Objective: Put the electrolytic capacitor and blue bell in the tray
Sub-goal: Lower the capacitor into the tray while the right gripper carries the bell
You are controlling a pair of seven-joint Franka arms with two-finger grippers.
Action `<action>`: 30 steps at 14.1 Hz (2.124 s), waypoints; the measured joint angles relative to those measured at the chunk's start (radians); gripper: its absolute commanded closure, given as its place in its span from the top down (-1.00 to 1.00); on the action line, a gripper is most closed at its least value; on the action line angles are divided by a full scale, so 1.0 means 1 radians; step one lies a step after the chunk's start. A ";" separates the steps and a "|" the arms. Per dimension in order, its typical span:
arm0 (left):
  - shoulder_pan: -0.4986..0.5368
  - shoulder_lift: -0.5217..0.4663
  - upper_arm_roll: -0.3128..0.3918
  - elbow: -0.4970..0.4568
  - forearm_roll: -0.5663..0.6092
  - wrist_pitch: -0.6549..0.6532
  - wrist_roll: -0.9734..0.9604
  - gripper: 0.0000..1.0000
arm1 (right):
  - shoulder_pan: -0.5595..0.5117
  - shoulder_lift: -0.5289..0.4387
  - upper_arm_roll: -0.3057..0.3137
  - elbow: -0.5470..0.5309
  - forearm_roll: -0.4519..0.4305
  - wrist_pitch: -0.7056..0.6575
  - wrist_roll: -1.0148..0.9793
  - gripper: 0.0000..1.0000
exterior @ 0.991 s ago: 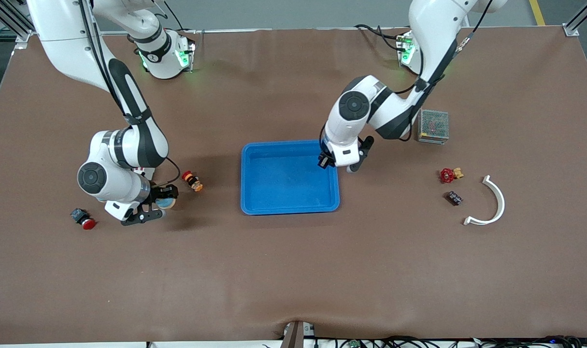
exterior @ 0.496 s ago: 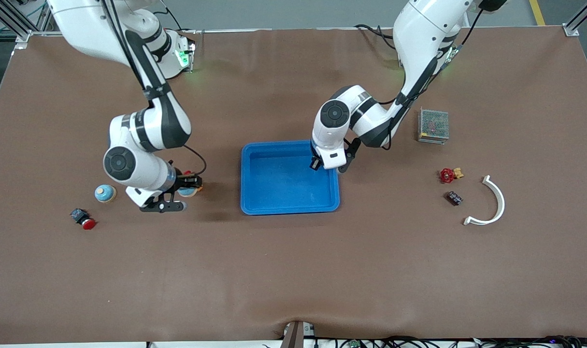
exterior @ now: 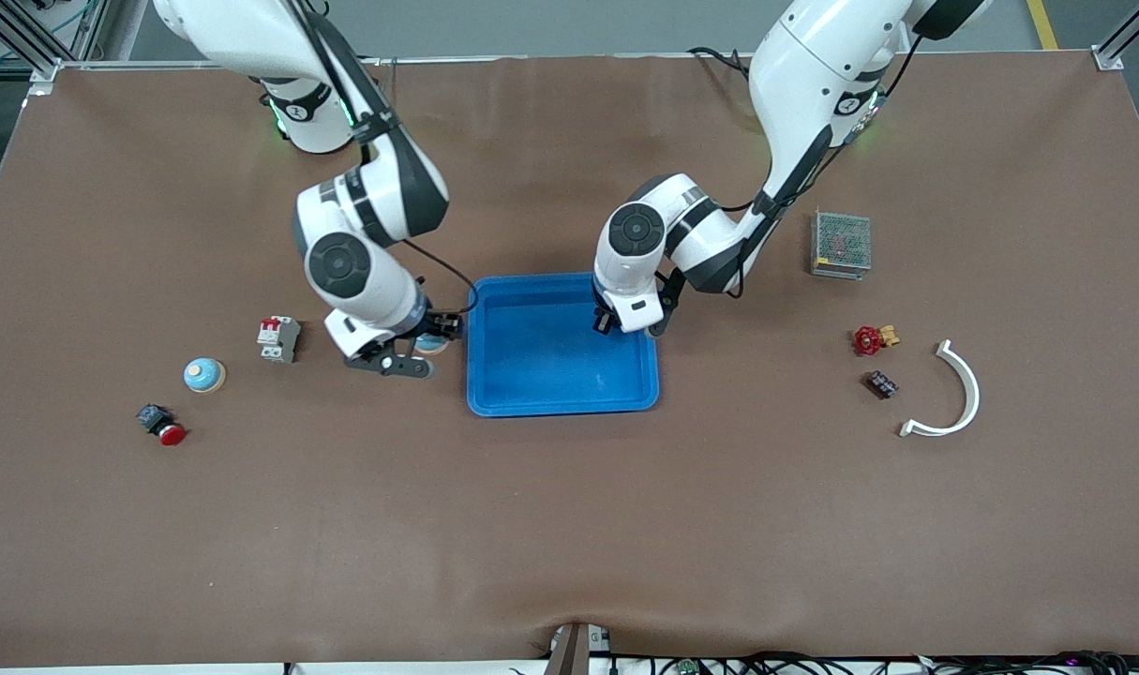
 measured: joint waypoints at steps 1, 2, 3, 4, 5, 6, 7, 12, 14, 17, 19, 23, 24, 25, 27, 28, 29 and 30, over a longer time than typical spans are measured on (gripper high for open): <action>0.000 0.005 0.001 0.001 0.000 0.000 -0.017 -0.18 | 0.019 0.000 0.000 -0.001 0.000 0.014 0.035 -0.28; 0.000 0.009 0.003 0.001 0.000 0.000 -0.027 0.66 | 0.035 0.001 0.000 -0.002 0.000 0.030 0.069 -0.28; 0.001 0.011 0.004 0.003 0.000 0.000 -0.031 1.00 | 0.049 0.002 0.000 -0.003 0.000 0.048 0.099 -0.28; 0.001 0.011 0.006 0.006 0.000 -0.004 -0.032 1.00 | 0.063 0.004 0.000 -0.004 0.000 0.068 0.125 -0.28; 0.002 0.010 0.007 0.013 0.000 -0.014 -0.032 1.00 | 0.077 0.008 0.000 -0.006 0.000 0.088 0.147 -0.28; 0.005 0.009 0.009 0.026 0.000 -0.028 -0.032 1.00 | 0.092 0.014 0.000 -0.009 0.000 0.110 0.165 -0.28; 0.012 0.005 0.011 0.044 0.002 -0.049 -0.032 1.00 | 0.107 0.022 0.000 -0.012 0.000 0.131 0.184 -0.28; 0.067 -0.056 0.013 0.165 0.009 -0.251 0.054 1.00 | 0.172 0.078 0.000 -0.014 0.000 0.184 0.225 -0.27; 0.085 -0.071 0.014 0.193 0.009 -0.302 0.108 1.00 | 0.186 0.098 0.000 -0.015 0.000 0.190 0.225 -0.27; 0.109 -0.070 0.017 0.198 0.060 -0.321 0.144 1.00 | 0.196 0.118 -0.001 -0.016 0.000 0.207 0.225 -0.26; 0.131 -0.071 0.017 0.214 0.081 -0.340 0.169 1.00 | 0.202 0.132 -0.001 -0.020 0.000 0.222 0.225 -0.26; 0.189 -0.112 0.018 0.242 0.086 -0.404 0.351 1.00 | 0.221 0.155 -0.001 -0.034 0.000 0.264 0.225 -0.26; 0.218 -0.134 0.019 0.242 0.086 -0.437 0.426 1.00 | 0.222 0.159 -0.001 -0.039 0.000 0.279 0.225 -0.27; 0.251 -0.154 0.019 0.242 0.086 -0.468 0.505 1.00 | 0.224 0.163 -0.001 -0.041 0.000 0.287 0.225 -0.26; 0.311 -0.180 0.019 0.241 0.086 -0.498 0.634 1.00 | 0.226 0.172 -0.001 -0.041 0.000 0.300 0.225 -0.26; 0.337 -0.183 0.020 0.237 0.086 -0.503 0.691 1.00 | 0.228 0.174 -0.001 -0.041 0.000 0.302 0.225 -0.26; 0.362 -0.183 0.021 0.230 0.091 -0.503 0.745 1.00 | 0.230 0.176 -0.001 -0.041 0.000 0.304 0.225 -0.26; 0.392 -0.182 0.022 0.218 0.105 -0.503 0.793 1.00 | 0.233 0.178 -0.001 -0.042 0.000 0.306 0.225 -0.26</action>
